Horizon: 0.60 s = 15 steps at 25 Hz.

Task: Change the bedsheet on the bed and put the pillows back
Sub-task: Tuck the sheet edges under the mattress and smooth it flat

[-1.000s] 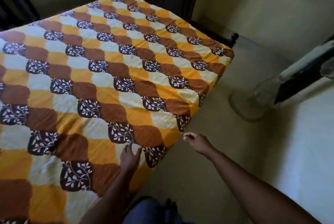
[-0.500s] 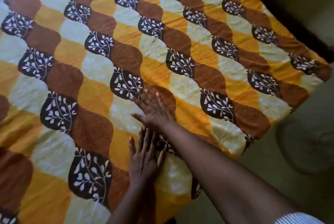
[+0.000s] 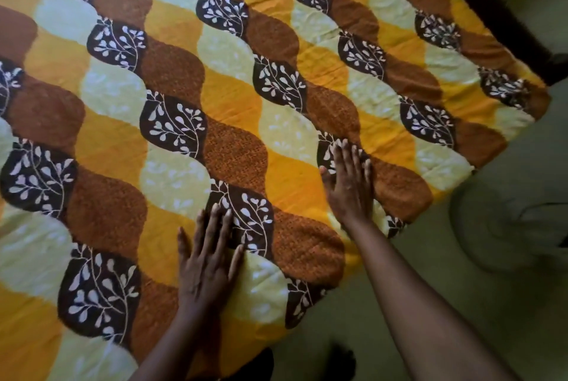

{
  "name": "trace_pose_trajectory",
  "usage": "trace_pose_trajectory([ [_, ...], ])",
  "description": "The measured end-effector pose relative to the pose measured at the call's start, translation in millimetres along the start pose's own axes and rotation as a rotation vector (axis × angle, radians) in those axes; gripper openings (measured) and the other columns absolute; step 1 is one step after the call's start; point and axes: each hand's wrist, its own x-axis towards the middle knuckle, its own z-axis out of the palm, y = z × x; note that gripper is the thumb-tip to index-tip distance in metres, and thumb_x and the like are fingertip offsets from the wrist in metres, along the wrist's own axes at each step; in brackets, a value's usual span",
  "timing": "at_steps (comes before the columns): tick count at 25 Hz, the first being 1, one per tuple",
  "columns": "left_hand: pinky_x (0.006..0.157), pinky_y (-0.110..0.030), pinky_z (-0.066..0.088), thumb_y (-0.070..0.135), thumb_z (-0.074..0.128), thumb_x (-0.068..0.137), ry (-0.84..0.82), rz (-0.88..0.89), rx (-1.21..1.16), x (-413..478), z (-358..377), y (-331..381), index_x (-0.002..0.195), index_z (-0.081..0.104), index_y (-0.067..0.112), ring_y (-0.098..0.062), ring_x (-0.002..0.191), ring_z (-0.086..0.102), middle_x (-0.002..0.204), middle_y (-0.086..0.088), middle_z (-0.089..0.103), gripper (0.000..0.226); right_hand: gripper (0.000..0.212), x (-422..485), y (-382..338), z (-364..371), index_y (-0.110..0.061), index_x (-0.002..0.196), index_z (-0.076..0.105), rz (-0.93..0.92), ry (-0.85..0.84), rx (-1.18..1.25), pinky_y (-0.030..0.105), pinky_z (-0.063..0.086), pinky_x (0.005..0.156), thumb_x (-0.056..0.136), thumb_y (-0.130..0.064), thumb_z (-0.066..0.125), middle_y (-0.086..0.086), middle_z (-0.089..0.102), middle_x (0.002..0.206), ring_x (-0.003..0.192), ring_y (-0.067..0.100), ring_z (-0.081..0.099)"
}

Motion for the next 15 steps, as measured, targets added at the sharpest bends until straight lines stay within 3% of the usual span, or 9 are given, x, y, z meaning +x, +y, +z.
trace_pose_trajectory([
  [5,0.116,-0.046,0.008,0.049,0.014,0.097,0.007,0.126,-0.087,1,4,76,0.145,0.028,0.016,-0.021,0.143,0.014,0.154,-0.005,0.023,0.061,0.087,-42,53,-25,-0.017,0.148,0.020,0.191,0.119,0.107,0.044,0.004,0.117,0.085,-0.069,-0.008,0.005,0.014,0.157,0.146,0.020,0.010],
  [7,0.115,-0.047,0.012,0.049,0.015,0.097,0.001,0.091,-0.077,10,12,96,0.146,0.027,0.014,-0.020,0.144,0.013,0.153,-0.006,0.023,0.061,0.072,-42,17,-26,-0.016,0.148,0.022,-0.006,0.104,0.191,0.041,0.000,0.117,0.093,-0.059,0.008,0.005,0.013,0.157,0.145,0.017,0.006],
  [10,0.113,-0.051,0.019,0.047,0.013,0.097,-0.035,0.085,-0.002,6,26,98,0.145,0.027,0.009,-0.022,0.143,0.016,0.153,-0.009,0.024,0.063,0.059,-58,-36,-1,-0.019,0.147,0.025,-0.375,-0.056,0.157,0.041,0.002,0.117,0.094,-0.044,0.024,0.003,0.016,0.156,0.145,0.016,0.010],
  [13,0.113,-0.051,0.019,0.047,0.020,0.095,-0.019,0.092,0.048,2,30,97,0.146,0.026,0.010,-0.023,0.143,0.015,0.154,-0.010,0.021,0.063,0.057,-60,-6,17,-0.019,0.146,0.027,-0.353,-0.023,0.071,0.042,0.006,0.115,0.095,-0.044,0.024,0.003,0.023,0.155,0.143,0.018,0.020],
  [15,0.114,-0.050,0.017,0.048,0.021,0.094,-0.019,0.090,0.075,3,28,98,0.146,0.025,0.011,-0.022,0.144,0.014,0.155,-0.009,0.019,0.064,0.059,-64,29,13,-0.020,0.148,0.023,-0.278,-0.005,0.023,0.039,0.002,0.116,0.095,-0.047,0.024,0.002,0.021,0.156,0.144,0.016,0.015],
])
